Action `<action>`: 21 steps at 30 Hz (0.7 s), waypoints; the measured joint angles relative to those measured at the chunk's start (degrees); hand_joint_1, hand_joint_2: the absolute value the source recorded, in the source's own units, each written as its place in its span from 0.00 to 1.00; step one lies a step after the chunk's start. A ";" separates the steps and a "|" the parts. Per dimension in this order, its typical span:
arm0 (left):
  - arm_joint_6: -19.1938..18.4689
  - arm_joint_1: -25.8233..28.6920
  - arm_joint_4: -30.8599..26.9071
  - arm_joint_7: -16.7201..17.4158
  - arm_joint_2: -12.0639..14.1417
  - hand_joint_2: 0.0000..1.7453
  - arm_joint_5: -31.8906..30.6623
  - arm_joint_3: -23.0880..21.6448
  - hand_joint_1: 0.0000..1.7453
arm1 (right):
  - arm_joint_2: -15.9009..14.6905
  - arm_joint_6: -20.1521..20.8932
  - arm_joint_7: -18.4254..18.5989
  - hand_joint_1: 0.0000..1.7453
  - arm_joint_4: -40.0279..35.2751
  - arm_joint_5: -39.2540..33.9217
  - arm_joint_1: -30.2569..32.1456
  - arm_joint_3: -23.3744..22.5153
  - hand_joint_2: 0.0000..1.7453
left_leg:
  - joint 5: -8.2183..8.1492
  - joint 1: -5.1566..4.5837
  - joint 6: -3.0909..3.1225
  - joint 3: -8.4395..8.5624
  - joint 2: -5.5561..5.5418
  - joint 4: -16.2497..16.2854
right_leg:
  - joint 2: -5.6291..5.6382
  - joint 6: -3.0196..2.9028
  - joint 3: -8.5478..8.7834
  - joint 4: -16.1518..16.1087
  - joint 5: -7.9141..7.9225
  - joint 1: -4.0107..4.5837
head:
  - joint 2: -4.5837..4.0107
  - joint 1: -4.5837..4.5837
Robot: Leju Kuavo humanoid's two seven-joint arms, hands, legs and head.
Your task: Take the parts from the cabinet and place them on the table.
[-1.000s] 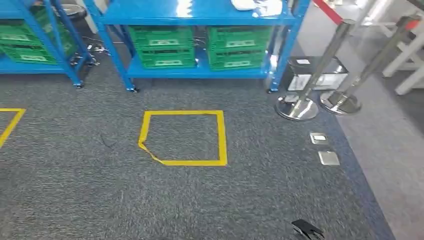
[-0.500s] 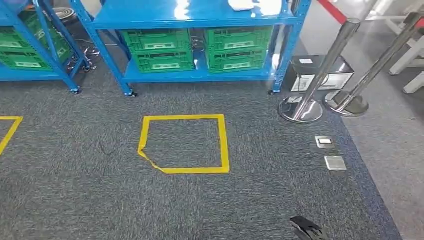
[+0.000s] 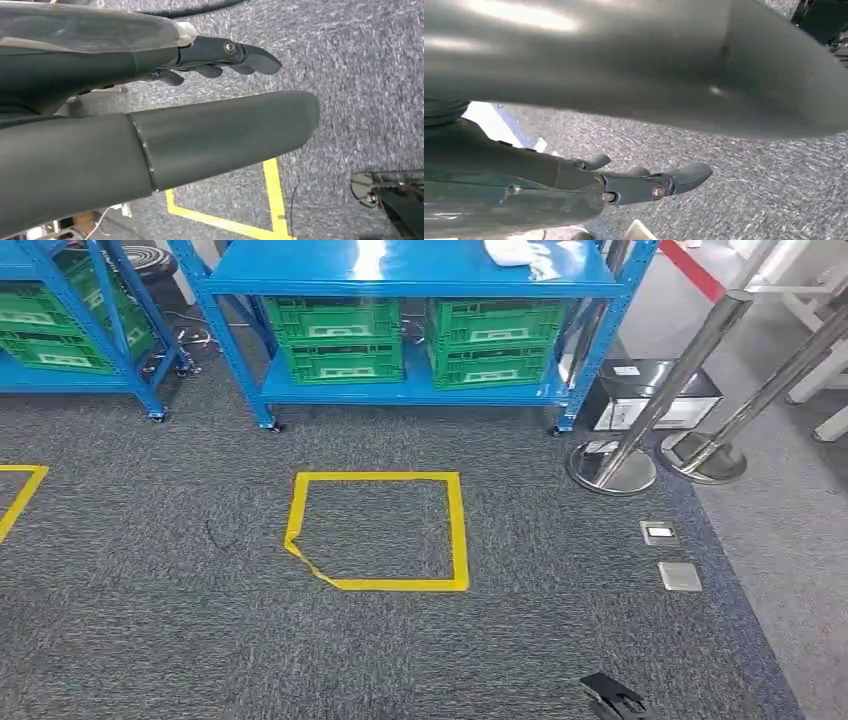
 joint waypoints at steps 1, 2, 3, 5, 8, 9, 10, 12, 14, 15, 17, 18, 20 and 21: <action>0.00 -0.03 0.02 0.00 0.02 0.00 0.00 0.00 0.00 | 0.00 0.13 -0.02 0.00 0.00 0.00 0.00 0.00 0.00 | -0.24 -0.55 0.34 -0.05 0.01 0.41 | 0.00 0.58 0.15 -0.51 0.13 -0.25 | 0.00 0.00; 0.02 -0.01 0.00 0.02 0.07 0.00 0.00 0.00 0.00 | 0.00 0.24 -0.09 0.00 0.00 0.00 -0.01 0.02 0.00 | -0.32 -0.51 0.69 -0.03 0.00 0.35 | -0.06 1.47 0.21 -0.50 0.02 -0.36 | 0.00 -0.09; 0.02 0.02 0.00 0.09 0.07 0.00 0.00 0.00 0.00 | 0.00 0.35 -0.17 0.00 0.00 0.00 0.00 0.02 0.00 | -0.39 -0.55 0.82 0.00 -0.01 0.38 | -0.07 1.67 0.24 -0.52 0.03 -0.44 | 0.00 -0.41; 0.04 -0.05 0.00 0.09 0.04 0.00 -0.04 0.00 0.00 | 0.00 0.41 -0.24 0.00 0.00 0.00 -0.04 0.02 0.00 | -0.39 -0.59 1.07 0.04 -0.03 0.15 | -0.09 2.00 0.37 -0.88 0.10 -0.62 | 0.00 -0.59; 0.04 -0.11 0.00 0.07 -0.04 0.00 -0.22 0.00 0.00 | 0.00 0.48 -0.37 0.00 -0.04 -0.18 -0.07 0.02 0.00 | 0.30 0.08 1.90 1.80 0.20 -2.20 | -0.16 2.29 -0.67 2.87 -2.64 -0.66 | 0.00 -0.06; 0.04 -0.15 0.00 0.09 -0.04 0.00 -0.22 0.00 0.00 | 0.00 0.48 -0.37 0.00 -0.02 -0.37 -0.06 0.02 0.00 | 0.30 0.05 1.94 1.99 0.29 -2.32 | -0.13 2.33 -3.34 8.22 -5.19 -0.67 | 0.00 0.22; 0.04 -0.21 0.00 0.09 -0.04 0.00 -0.22 0.00 0.00 | 0.00 0.48 -0.37 0.00 -0.02 -0.63 -0.05 0.02 0.00 | 0.24 0.04 1.96 2.04 0.30 -2.31 | -0.13 2.43 -5.99 13.29 -7.16 -0.69 | 0.00 0.28; 0.04 -0.21 0.02 0.09 -0.02 0.00 -0.22 -0.02 0.00 | 0.00 0.48 -0.39 0.00 -0.02 -0.76 0.13 0.02 0.00 | 0.06 0.10 1.74 2.23 0.23 -2.27 | -0.14 2.68 -9.48 18.84 -7.88 -0.87 | 0.00 0.37; 0.11 -0.13 0.00 0.09 -0.09 0.00 -0.22 -0.02 0.00 | 0.00 0.48 -0.55 0.00 0.00 -0.66 0.10 0.04 0.00 | -0.30 0.42 1.20 2.62 0.03 -2.08 | -0.17 2.90 -7.53 13.39 -3.40 -1.20 | 0.00 0.55; 0.09 -0.13 0.00 0.09 -0.13 0.00 -0.22 -0.02 0.00 | -0.02 0.48 -0.66 0.00 -0.02 -0.61 0.07 0.04 0.00 | -0.61 0.67 0.73 2.84 -0.09 -1.71 | -0.17 3.06 -5.07 7.75 -0.16 -1.45 | 0.00 0.63; 0.11 -0.19 0.02 0.09 0.15 0.00 -0.22 -0.02 0.00 | 0.02 0.57 -0.68 0.00 0.00 -0.61 0.05 0.04 0.00 | -1.31 0.46 -0.36 2.77 -0.40 -0.82 | 0.17 3.16 -2.65 1.90 1.05 -1.39 | 0.00 1.25; 0.15 -0.25 0.02 0.09 0.07 0.00 -0.22 0.00 0.00 | 0.00 0.57 -0.70 0.00 -0.02 -0.61 0.05 0.04 0.00 | -1.30 0.36 -0.61 2.67 -0.43 -0.57 | 0.43 2.27 -2.71 1.80 1.42 -1.50 | 0.00 1.22; 0.15 -0.22 0.02 0.09 -0.04 0.00 -0.22 0.00 0.00 | 0.00 0.59 -0.70 0.00 -0.02 -0.61 -0.01 0.04 0.00 | -0.91 0.65 -1.25 2.95 -0.48 -1.32 | 0.42 1.42 -2.80 1.93 1.31 -0.98 | 0.00 0.20; 0.17 -0.23 0.02 0.09 -0.04 0.00 -0.22 0.00 0.00 | 0.00 0.66 -0.70 0.00 0.00 -0.61 0.06 0.07 0.00 | -0.94 0.80 -1.62 3.00 -0.52 -1.36 | 0.40 0.91 -2.72 1.83 1.48 -0.98 | 0.00 0.07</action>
